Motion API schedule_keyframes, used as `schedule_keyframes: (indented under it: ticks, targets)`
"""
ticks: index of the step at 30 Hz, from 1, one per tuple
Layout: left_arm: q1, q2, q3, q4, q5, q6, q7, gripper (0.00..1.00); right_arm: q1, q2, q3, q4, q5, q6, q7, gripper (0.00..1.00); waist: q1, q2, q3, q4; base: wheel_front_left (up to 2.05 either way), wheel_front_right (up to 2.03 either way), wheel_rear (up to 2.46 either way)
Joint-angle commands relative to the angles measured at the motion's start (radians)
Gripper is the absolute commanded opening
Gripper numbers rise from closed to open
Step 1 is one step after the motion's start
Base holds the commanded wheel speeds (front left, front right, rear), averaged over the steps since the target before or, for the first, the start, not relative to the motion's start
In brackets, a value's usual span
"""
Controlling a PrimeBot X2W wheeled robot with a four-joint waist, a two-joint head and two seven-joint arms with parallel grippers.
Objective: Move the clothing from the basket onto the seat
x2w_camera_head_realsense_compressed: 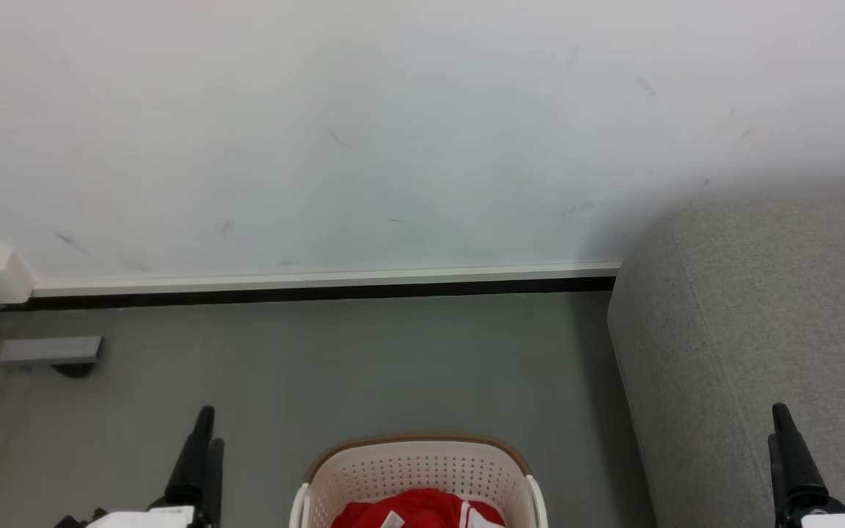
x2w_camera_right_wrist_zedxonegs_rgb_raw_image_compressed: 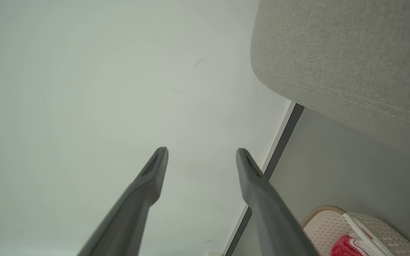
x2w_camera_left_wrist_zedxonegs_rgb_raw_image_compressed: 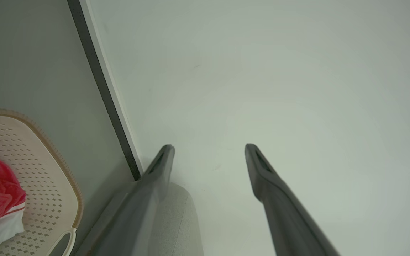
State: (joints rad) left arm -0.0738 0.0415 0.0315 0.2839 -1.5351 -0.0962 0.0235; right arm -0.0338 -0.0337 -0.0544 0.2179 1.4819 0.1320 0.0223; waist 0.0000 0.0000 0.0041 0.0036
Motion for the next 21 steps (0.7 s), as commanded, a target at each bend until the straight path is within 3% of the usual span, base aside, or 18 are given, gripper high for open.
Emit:
schedule_keyframes:
  ticks: [1,21]
  targets:
    - [-0.023,0.005,-0.003,-0.017,0.020,0.003,-0.012,1.00,-0.004,-0.013,0.005,-0.025,-0.026,0.000,-0.010,1.00,0.0000,0.0000,0.000,0.000,0.00,0.00,0.00]
    - [-0.022,0.007,-0.075,-0.059,0.344,0.063,-0.088,1.00,0.021,-0.031,0.044,-0.102,-0.455,-0.001,-0.087,1.00,0.0000,0.0000,0.003,0.005,0.00,0.00,0.00]
